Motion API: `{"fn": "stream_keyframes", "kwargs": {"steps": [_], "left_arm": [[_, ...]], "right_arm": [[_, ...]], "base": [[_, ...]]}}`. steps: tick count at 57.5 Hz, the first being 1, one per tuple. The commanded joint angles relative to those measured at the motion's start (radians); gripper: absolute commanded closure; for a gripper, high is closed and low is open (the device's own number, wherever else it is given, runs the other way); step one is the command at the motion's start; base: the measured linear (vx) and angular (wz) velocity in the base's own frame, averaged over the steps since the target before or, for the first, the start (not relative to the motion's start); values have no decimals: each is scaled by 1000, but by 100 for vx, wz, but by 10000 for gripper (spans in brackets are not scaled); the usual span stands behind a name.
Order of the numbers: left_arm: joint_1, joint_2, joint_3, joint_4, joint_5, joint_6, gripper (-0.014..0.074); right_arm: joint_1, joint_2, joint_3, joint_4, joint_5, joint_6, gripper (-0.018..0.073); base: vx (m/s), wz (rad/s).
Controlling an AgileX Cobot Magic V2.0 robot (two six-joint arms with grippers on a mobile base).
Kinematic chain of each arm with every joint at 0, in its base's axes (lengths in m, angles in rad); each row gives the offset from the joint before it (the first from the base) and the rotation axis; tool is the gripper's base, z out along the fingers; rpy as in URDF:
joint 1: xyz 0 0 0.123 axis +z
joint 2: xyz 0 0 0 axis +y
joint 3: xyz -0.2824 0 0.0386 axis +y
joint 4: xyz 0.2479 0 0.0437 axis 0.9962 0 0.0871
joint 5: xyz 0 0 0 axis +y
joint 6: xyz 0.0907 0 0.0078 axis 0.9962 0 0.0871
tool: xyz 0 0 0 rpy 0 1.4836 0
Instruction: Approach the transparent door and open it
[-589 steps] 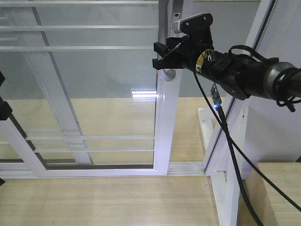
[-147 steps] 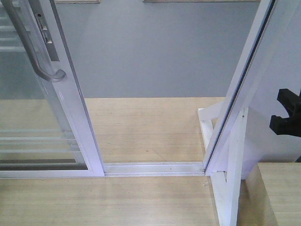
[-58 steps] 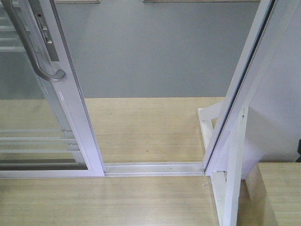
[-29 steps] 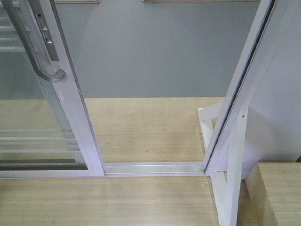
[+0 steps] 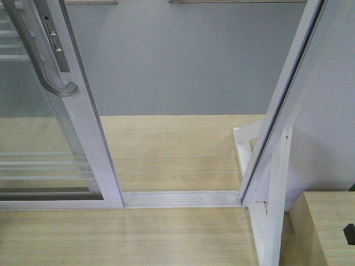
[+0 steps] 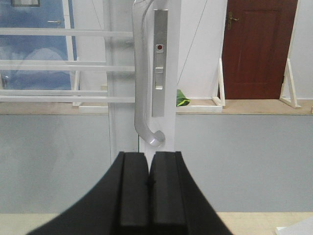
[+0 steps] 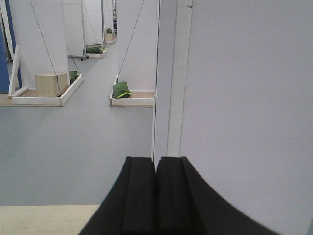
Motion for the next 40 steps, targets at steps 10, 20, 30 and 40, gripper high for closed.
{"fn": "stream_keyframes", "kwargs": {"steps": [10, 20, 30, 40], "left_arm": [[-5, -11, 30, -4, -78, -7, 602], [-5, -11, 30, -4, -78, -7, 602], [-5, -11, 30, -4, -78, -7, 602], [-5, -11, 30, -4, -78, -7, 602]], "right_arm": [[-6, -11, 13, 1, -84, -10, 564], [-6, -11, 13, 1, -84, -9, 564], [-6, -11, 13, 1, -84, -9, 564], [-6, -11, 13, 1, -84, -9, 564]], "base": [[0, 0], [0, 0], [0, 0], [0, 0]]}}
